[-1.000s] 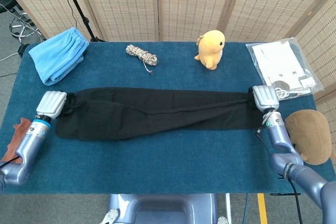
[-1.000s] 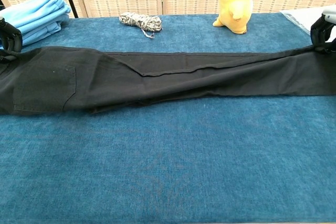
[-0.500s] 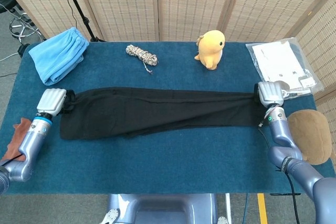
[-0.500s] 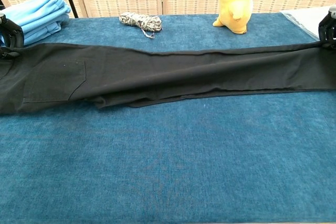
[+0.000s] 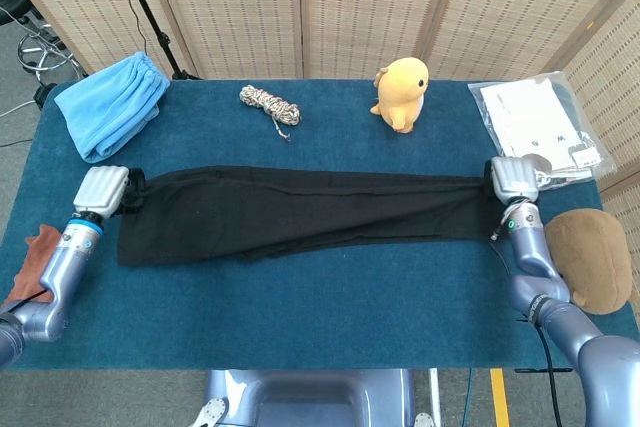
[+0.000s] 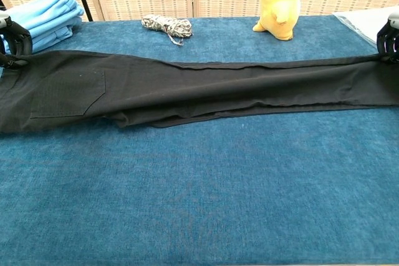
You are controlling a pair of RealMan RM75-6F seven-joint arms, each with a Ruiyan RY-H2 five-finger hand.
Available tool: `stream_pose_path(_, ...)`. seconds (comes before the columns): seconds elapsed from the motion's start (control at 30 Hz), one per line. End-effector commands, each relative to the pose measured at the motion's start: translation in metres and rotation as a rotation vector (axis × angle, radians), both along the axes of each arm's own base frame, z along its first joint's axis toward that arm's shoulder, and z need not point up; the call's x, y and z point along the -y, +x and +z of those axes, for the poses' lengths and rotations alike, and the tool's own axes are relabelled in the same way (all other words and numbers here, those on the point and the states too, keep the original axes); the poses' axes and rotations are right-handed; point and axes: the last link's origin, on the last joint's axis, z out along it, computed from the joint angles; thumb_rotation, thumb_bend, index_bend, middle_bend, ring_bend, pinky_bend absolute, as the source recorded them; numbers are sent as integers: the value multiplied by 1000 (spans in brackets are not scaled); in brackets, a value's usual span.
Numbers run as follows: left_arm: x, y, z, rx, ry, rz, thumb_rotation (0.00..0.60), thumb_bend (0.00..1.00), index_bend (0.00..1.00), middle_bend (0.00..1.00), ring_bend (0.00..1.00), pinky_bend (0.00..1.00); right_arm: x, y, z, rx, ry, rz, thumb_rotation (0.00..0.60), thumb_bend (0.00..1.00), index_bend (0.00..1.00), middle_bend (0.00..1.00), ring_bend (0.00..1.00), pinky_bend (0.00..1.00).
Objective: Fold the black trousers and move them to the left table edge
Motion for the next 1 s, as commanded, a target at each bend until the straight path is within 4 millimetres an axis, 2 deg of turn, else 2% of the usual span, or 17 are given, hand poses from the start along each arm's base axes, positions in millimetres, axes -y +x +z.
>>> stream_pose_path(0.03,-1,0,1,8,3,1,600,353,664,654,443,471,4,3,-6,-5,5,-5,600,675,618,553,395,566)
stream_pose_path(0.27,-2,-1,2,10,11,4,600,352,664,654,443,471,14,12,-9,-7,-13,0,600,675,619,555,395,566)
stream_pose_path(0.43,-6,-2,1,14,13,11,600,351,664,654,443,471,18,11,-11,-21,-22,-28,600,675,618,554,395,566)
stream_pose_path(0.5,-6,-3,1,15,15,13,600,351,664,654,443,471,17,10,-11,-23,-21,-33,600,675,590,536,388,554)
stream_pose_path(0.53,-6,-3,1,13,14,13,600,351,664,654,443,471,17,8,-10,-28,-22,-40,600,664,525,498,363,524)
stream_pose_path(0.6,-7,-4,1,11,13,13,600,351,664,654,443,471,18,6,-8,-39,-27,-52,600,568,405,410,290,455)
stream_pose_path(0.67,-6,-4,1,12,13,14,600,351,664,654,443,471,19,5,-5,-54,-44,-63,600,295,193,211,106,325)
stream_pose_path(0.77,-7,-5,1,13,16,16,600,350,664,654,443,471,19,6,-2,-80,-73,-71,600,85,102,57,2,245)
stream_pose_path(0.87,-7,-5,1,12,19,16,600,349,664,654,443,471,19,8,1,-74,-87,-77,600,2,70,1,0,190)
stream_pose_path(1.0,-6,-4,-1,15,22,13,600,344,659,654,440,471,17,13,6,-57,-109,-70,600,0,52,0,0,157)
